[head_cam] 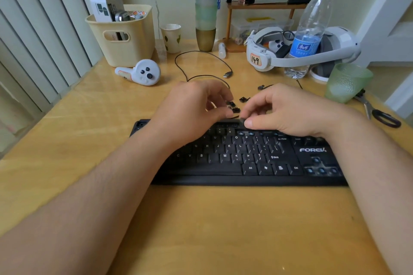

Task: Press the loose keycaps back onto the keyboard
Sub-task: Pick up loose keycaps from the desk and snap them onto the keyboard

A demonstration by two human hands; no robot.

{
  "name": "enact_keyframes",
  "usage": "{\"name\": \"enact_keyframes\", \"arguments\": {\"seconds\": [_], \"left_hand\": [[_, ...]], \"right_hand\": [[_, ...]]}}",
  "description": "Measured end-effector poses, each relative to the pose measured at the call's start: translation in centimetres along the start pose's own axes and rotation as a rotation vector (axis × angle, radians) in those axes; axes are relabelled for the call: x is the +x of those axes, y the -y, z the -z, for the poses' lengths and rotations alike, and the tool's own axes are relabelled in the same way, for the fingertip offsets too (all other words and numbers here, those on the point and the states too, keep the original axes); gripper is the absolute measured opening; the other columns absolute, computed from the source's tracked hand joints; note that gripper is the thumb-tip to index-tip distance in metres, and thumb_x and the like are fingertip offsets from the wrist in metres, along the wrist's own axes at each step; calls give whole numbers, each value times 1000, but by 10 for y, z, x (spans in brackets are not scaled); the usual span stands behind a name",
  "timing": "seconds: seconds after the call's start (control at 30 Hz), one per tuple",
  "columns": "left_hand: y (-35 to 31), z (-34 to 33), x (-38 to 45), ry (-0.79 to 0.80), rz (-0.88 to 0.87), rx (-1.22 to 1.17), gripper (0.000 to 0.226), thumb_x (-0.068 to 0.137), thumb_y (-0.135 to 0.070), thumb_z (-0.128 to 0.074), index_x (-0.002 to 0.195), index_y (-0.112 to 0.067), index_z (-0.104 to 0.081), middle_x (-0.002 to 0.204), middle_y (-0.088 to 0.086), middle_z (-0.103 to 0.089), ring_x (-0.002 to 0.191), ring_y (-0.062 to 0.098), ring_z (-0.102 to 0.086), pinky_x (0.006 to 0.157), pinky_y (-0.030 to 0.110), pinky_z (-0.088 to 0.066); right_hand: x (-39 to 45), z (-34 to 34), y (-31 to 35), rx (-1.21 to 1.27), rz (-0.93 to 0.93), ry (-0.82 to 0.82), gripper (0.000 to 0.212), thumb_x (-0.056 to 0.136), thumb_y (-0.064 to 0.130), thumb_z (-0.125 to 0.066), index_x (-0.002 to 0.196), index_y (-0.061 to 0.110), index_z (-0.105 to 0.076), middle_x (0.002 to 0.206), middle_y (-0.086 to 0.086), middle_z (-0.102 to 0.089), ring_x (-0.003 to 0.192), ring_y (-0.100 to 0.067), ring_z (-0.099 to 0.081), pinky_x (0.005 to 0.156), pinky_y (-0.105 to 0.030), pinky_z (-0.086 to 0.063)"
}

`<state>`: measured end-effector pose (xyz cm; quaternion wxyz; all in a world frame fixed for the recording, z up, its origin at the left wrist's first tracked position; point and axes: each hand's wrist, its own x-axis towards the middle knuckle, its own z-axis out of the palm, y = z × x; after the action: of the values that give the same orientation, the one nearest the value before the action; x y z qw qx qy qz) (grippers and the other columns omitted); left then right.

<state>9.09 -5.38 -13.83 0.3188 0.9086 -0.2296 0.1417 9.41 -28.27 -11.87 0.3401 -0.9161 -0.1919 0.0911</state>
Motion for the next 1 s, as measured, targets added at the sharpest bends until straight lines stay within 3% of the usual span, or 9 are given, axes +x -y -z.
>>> {"name": "enact_keyframes", "arguments": {"seconds": [0.2, 0.43, 0.63, 0.8, 1.0], "left_hand": [[9, 1, 0, 28, 118, 22, 16, 96, -31, -68, 107, -42, -68, 89, -19, -70, 88, -1, -64, 74, 22, -51], [1, -4, 1, 106, 106, 41, 6, 93, -42, -71, 97, -38, -73, 86, -17, -68, 86, -1, -62, 71, 18, -49], [-5, -9, 1, 190, 115, 70, 21, 82, -56, -80, 83, -36, -73, 85, -12, -71, 81, 3, -63, 70, 25, -54], [-7, -12, 1, 185, 162, 60, 22, 77, -56, -84, 80, -37, -73, 85, -16, -68, 82, -1, -59, 68, 24, -48], [-6, -12, 0, 230, 202, 23, 22, 79, -57, -81, 81, -36, -73, 83, -15, -69, 80, -3, -60, 65, 22, -43]], "right_hand": [[0, -3, 3, -140, -20, 43, 5, 87, 36, -80, 91, 39, -80, 83, 20, -72, 73, 0, -62, 69, -24, -46], [3, -6, 5, -201, -40, 19, 6, 83, 37, -84, 89, 37, -80, 79, 24, -71, 71, 5, -62, 68, -23, -45], [4, -6, 6, -162, -55, 32, 7, 81, 33, -86, 83, 36, -80, 74, 17, -72, 65, 3, -61, 67, -26, -46], [6, -8, 7, -144, -74, 2, 10, 88, 32, -80, 79, 36, -80, 75, 19, -73, 68, 2, -63, 69, -28, -48], [15, -16, 8, -34, -186, -73, 14, 78, 23, -89, 76, 30, -78, 69, 7, -73, 72, -14, -65, 78, -41, -56]]}}
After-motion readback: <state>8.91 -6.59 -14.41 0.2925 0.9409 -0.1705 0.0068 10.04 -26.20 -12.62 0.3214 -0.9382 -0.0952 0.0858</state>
